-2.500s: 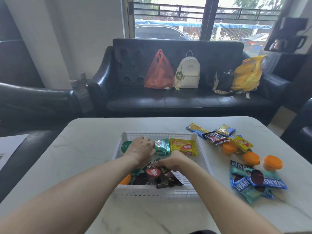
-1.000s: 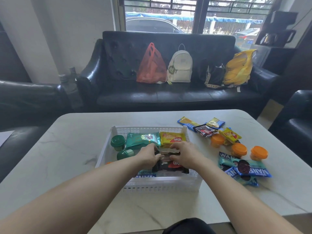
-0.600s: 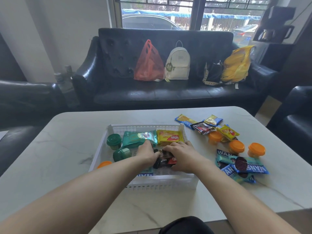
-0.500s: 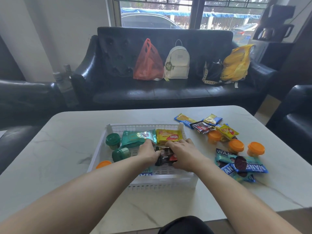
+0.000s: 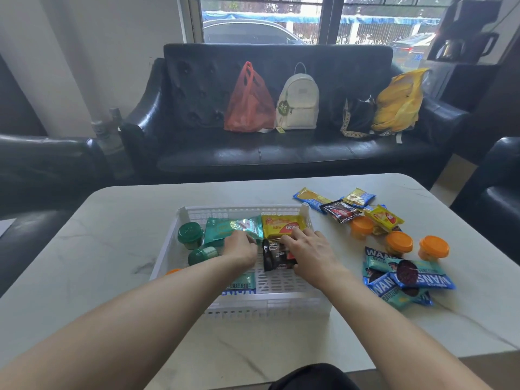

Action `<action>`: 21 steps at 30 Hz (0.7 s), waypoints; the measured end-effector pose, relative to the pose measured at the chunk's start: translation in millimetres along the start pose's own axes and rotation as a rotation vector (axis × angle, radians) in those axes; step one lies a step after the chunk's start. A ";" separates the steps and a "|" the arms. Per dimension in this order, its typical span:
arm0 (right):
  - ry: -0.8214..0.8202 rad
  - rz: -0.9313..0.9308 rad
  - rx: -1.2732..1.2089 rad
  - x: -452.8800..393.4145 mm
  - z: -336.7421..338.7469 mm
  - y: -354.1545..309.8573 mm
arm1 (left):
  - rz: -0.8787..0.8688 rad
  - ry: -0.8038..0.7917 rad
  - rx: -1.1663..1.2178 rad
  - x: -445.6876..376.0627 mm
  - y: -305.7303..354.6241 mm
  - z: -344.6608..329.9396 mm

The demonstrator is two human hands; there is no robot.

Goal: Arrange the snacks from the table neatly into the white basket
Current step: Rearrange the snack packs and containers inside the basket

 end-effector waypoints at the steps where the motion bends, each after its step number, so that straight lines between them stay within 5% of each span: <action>1: 0.005 -0.007 -0.003 -0.6 0.2 -0.1 | 0.024 0.012 -0.026 -1.8 -2.8 4.5; 14: -0.028 -0.032 -0.038 0.7 1.0 0.0 | 0.123 -0.035 -0.103 -11.1 -9.8 28.4; 21: 0.038 -0.009 -0.090 4.9 14.8 -15.1 | -0.020 -0.024 -0.252 -4.7 -12.9 52.4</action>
Point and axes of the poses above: each hand's wrist, its own x-axis away from the middle knuckle, its own z-axis out of the back of the hand, y = z × x, the point moved 1 cm from there along -x, towards the middle knuckle, and after that the axes turned 9 degrees about -z, right-handed, at the moved point
